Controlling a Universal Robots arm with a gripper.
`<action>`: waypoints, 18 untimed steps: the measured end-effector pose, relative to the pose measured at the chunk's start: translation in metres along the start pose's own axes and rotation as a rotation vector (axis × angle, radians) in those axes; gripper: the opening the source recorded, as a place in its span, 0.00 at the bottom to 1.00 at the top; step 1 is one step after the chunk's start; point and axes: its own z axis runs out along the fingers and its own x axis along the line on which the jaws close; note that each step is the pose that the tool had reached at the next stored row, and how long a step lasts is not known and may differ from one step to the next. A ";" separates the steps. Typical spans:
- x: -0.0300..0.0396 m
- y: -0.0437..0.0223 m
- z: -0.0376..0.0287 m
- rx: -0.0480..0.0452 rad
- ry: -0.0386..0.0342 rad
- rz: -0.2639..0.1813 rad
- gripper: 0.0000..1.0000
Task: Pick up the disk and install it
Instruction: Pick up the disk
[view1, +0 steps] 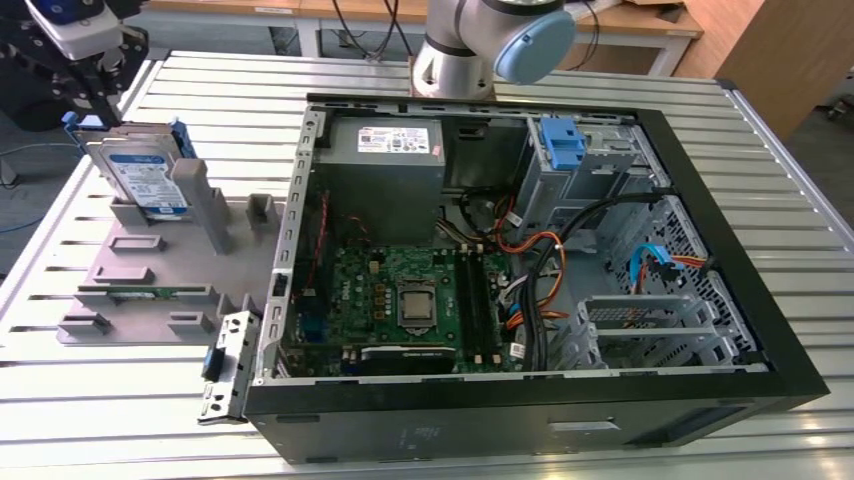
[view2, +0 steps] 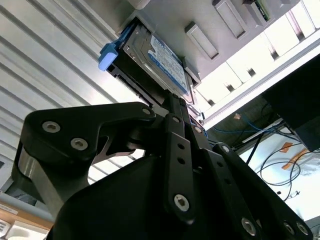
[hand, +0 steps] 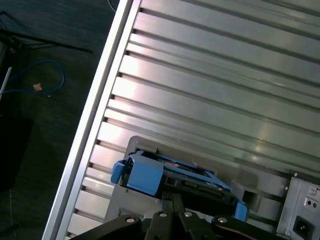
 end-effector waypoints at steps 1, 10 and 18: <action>0.0000 0.0000 0.0000 0.0003 0.0009 -0.016 0.11; 0.0000 0.0000 0.0003 0.0033 0.0110 -0.178 0.11; 0.0000 -0.0001 0.0006 0.0061 0.0199 -0.323 0.11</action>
